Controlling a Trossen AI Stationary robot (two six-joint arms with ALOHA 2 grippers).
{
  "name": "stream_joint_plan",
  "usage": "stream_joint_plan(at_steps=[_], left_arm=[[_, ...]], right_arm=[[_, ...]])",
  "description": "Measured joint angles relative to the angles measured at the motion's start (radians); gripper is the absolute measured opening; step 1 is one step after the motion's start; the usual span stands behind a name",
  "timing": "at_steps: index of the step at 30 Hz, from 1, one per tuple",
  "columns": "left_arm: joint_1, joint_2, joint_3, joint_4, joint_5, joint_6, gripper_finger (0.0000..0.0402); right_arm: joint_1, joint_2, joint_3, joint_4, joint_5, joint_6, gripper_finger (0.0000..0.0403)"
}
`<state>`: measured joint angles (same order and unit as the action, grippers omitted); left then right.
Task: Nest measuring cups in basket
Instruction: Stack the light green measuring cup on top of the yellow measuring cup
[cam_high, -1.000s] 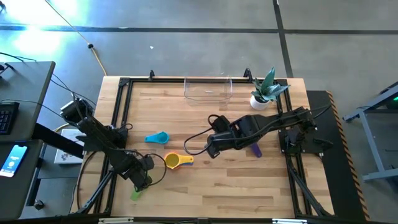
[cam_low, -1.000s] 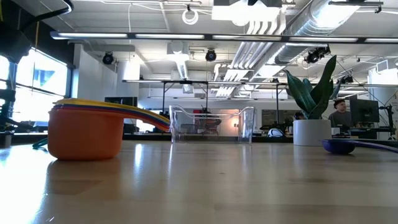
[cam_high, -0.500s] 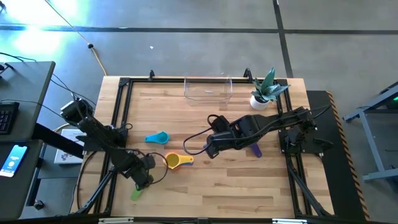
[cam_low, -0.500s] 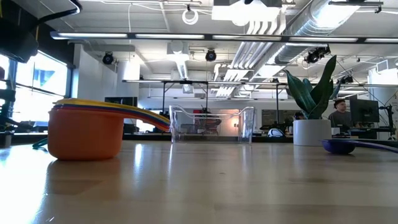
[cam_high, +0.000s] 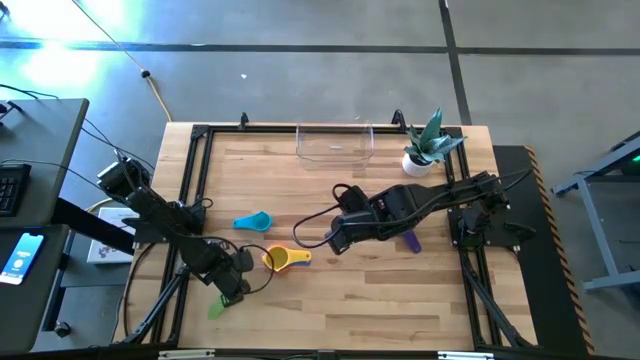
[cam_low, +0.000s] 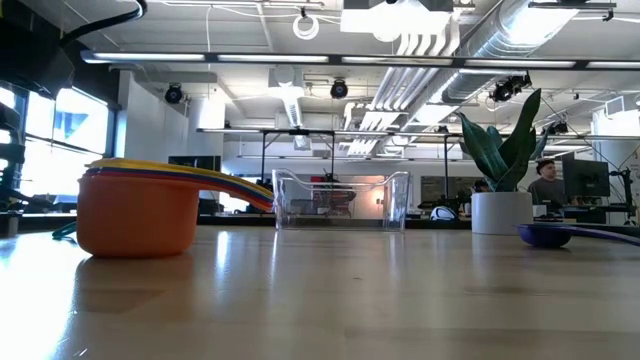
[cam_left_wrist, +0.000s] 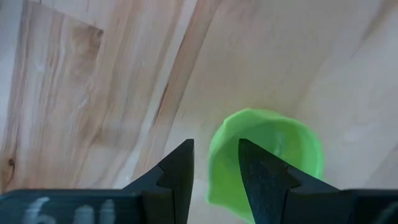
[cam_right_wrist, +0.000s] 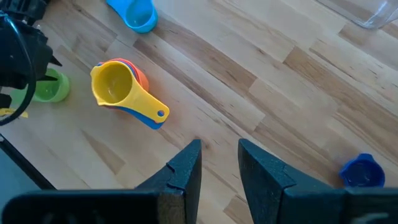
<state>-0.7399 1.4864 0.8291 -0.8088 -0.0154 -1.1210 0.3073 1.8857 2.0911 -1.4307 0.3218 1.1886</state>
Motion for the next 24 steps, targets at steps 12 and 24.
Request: stream_joint_plan(at_steps=[12,24], left_arm=[[-0.001,0.023,0.001,-0.001,0.003,0.069,0.0117],[-0.002,0.071,0.001,-0.001,0.008,0.078,0.005]], right_arm=[[0.001,0.0,0.0,0.001,-0.008,0.008,0.0097],[0.001,0.0,0.0,0.001,-0.011,0.008,0.0097]])
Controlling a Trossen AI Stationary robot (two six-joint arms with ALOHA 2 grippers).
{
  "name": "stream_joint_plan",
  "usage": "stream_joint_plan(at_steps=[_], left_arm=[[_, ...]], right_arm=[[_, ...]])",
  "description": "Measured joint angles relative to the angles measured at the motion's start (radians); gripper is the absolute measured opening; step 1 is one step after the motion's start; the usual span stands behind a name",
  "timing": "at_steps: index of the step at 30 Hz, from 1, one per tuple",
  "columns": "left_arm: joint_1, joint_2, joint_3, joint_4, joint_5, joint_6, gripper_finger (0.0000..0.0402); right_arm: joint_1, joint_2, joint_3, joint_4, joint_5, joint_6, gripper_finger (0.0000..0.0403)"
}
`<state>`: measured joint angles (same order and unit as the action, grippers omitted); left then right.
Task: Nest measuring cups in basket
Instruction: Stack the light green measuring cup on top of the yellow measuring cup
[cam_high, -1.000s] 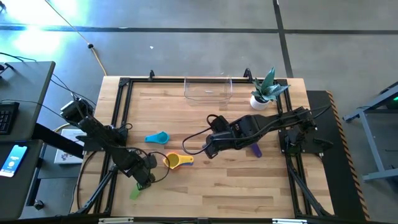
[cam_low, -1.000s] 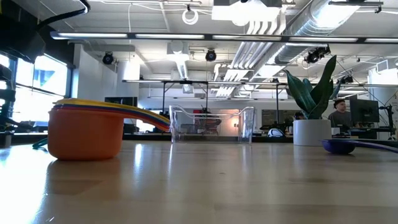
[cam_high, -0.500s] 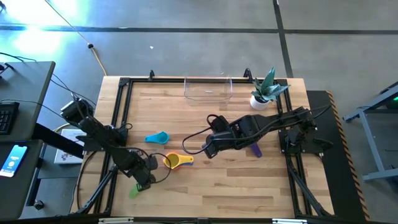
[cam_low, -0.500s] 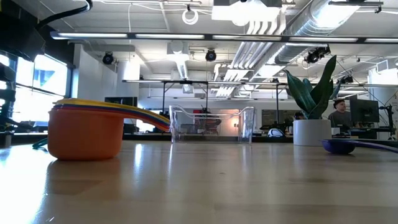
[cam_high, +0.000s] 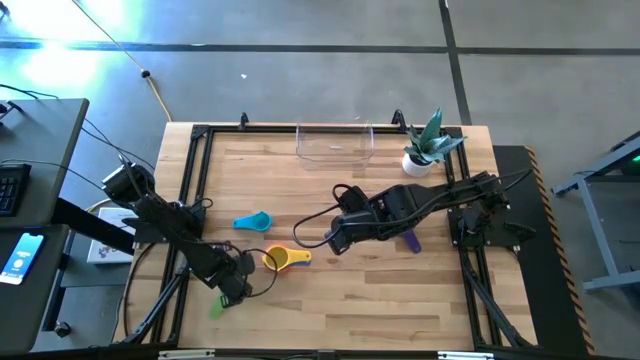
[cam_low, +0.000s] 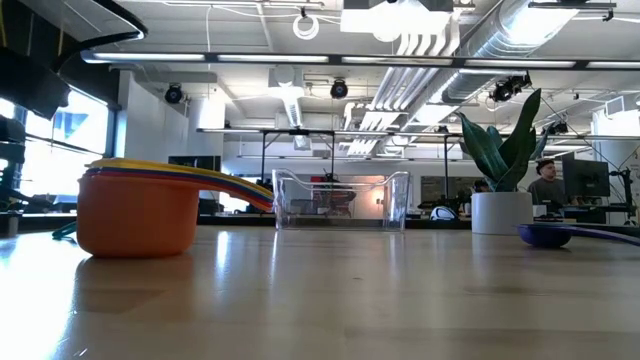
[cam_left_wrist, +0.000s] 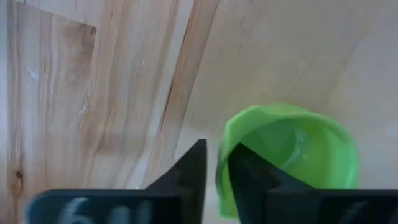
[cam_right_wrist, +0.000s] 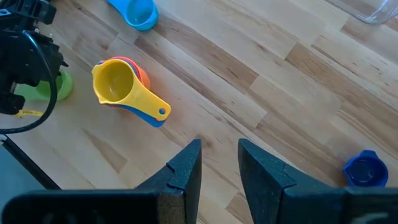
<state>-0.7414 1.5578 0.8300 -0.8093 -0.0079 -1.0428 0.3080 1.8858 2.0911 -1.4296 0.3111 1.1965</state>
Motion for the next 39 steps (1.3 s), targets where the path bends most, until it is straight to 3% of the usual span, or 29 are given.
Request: stream_joint_plan(at_steps=[4,14,19,28,39], left_arm=[[0.0,-0.001,0.0,0.001,0.028,-0.032,0.0008],[0.028,-0.119,0.0,-0.001,0.018,-0.216,0.0006],[0.049,-0.216,0.0,0.0,-0.076,-0.367,0.0004],[0.078,-0.308,0.0,0.018,-0.294,-0.776,0.0005],[0.136,-0.28,0.0,0.139,-0.421,-0.971,0.0005]], right_arm=[[0.0,0.0,0.0,0.0,0.002,0.0,0.0097],[-0.024,0.0,0.0,-0.001,0.018,0.0,0.0097],[-0.062,0.0,0.0,-0.001,0.019,-0.053,0.0097],[-0.155,0.0,0.0,-0.002,0.021,-0.194,0.0097],[-0.244,0.0,0.0,-0.004,0.014,-0.287,0.0097]])
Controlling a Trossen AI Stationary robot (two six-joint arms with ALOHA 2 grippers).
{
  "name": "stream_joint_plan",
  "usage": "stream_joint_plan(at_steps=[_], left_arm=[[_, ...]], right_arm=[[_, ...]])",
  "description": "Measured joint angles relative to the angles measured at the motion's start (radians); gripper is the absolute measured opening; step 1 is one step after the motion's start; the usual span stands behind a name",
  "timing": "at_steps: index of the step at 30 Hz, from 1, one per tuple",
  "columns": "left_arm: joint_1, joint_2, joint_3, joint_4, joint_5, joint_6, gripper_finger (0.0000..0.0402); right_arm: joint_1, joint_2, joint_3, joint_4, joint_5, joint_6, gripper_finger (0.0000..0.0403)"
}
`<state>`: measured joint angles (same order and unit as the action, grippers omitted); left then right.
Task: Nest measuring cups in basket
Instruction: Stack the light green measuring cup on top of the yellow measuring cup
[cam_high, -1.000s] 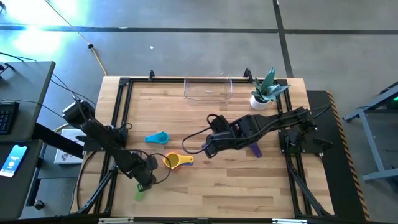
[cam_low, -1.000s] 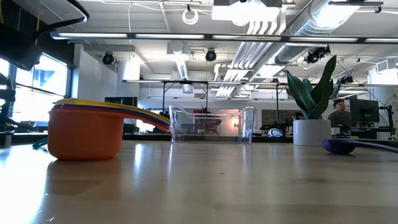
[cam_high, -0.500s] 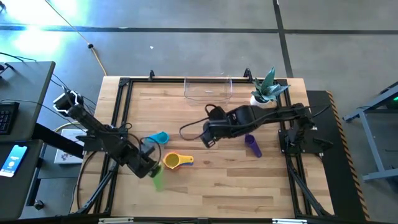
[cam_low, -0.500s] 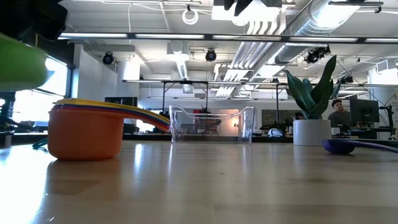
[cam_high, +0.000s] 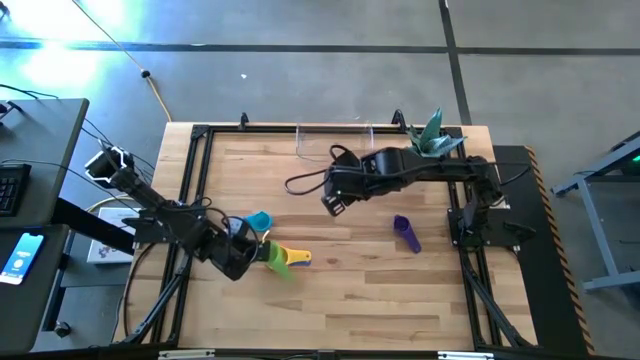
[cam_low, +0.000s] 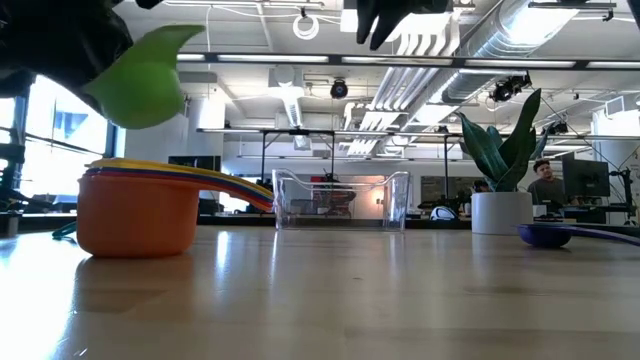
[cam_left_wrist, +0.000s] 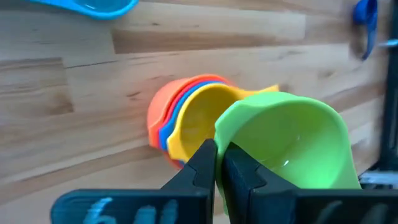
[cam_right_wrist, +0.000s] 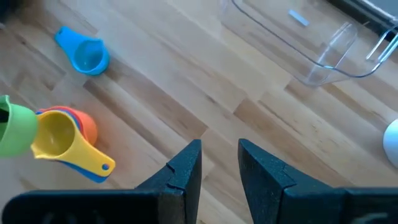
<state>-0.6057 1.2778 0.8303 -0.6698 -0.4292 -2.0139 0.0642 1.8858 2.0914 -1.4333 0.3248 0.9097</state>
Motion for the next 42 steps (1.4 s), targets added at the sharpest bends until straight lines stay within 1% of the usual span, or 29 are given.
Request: stream_joint_plan(at_steps=[5,12,18,24,28,32,38,42], left_arm=[[0.016,0.0,0.0,0.035,-0.001,-0.04,0.0005],[0.017,0.005,0.0,0.06,0.005,-0.119,0.0005],[0.017,0.052,0.0,0.055,0.008,-0.178,0.0005],[0.017,0.121,0.0,0.064,0.056,-0.256,0.0005],[0.026,0.149,0.0,0.098,0.064,-0.262,0.0005],[0.04,0.169,0.0,0.091,0.08,-0.26,0.0005],[0.057,0.172,0.0,0.093,0.08,-0.228,0.0006],[0.067,0.171,0.0,0.094,0.085,-0.217,0.0021]], right_arm=[[-0.016,0.0,0.0,-0.011,0.0,-0.055,0.0097],[-0.019,0.0,0.0,-0.022,0.006,-0.081,0.0097],[-0.019,0.0,0.0,-0.022,-0.003,-0.132,0.0097],[-0.019,0.0,0.0,-0.023,-0.018,-0.189,0.0097],[-0.019,0.0,0.0,-0.023,-0.018,-0.196,0.0097],[-0.019,0.0,0.0,-0.024,-0.018,-0.196,0.0097],[-0.018,0.0,0.0,-0.024,-0.018,-0.219,0.0097],[-0.018,0.0,0.0,-0.024,-0.018,-0.219,0.0097]])
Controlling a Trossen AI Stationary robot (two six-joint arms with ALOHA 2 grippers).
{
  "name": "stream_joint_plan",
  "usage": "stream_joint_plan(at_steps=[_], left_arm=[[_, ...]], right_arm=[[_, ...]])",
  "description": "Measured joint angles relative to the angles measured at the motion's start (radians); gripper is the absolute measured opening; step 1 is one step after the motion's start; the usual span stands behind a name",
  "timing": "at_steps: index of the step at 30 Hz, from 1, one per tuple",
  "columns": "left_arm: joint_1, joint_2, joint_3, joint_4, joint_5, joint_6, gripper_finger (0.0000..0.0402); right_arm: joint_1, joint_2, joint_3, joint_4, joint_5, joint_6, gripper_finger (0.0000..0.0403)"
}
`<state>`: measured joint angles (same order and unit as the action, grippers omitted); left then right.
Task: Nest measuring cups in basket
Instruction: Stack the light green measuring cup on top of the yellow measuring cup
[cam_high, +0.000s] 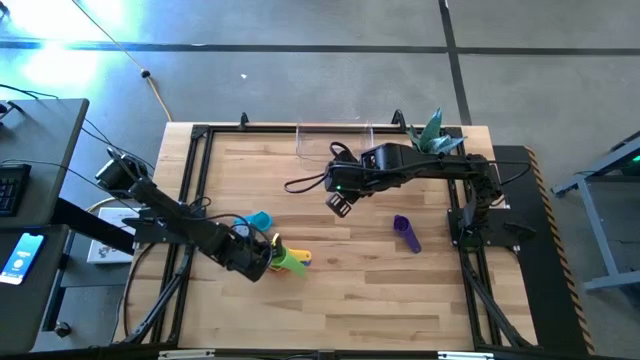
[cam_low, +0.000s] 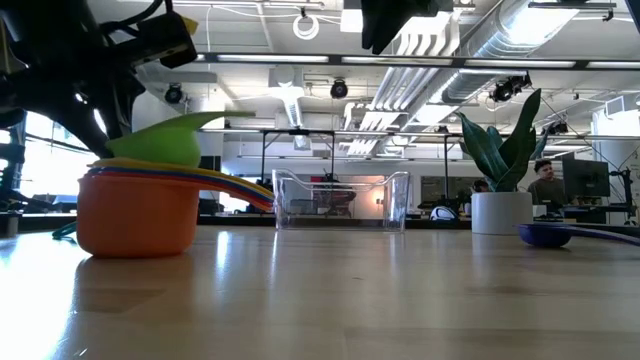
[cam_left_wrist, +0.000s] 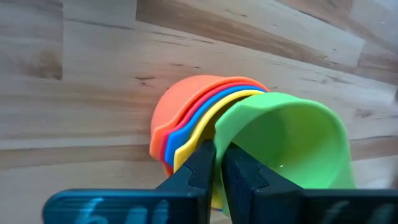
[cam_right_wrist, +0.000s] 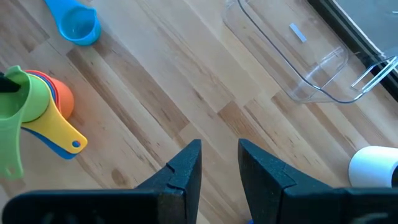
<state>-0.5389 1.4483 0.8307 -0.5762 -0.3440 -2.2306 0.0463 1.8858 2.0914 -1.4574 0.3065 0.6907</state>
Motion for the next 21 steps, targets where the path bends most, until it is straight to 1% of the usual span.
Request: stream_joint_plan(at_steps=[12,16,21], left_arm=[[0.016,0.0,0.0,0.0,0.027,0.036,0.0079],[0.016,0.0,0.0,0.0,0.044,0.043,0.0089],[0.016,-0.012,0.0,0.004,0.048,0.063,0.0092]], right_arm=[[0.0,0.0,0.0,0.0,0.0,-0.019,0.0097],[0.0,0.0,0.0,0.0,0.0,-0.019,0.0097],[0.0,0.0,0.0,0.002,0.0,-0.019,0.0097]])
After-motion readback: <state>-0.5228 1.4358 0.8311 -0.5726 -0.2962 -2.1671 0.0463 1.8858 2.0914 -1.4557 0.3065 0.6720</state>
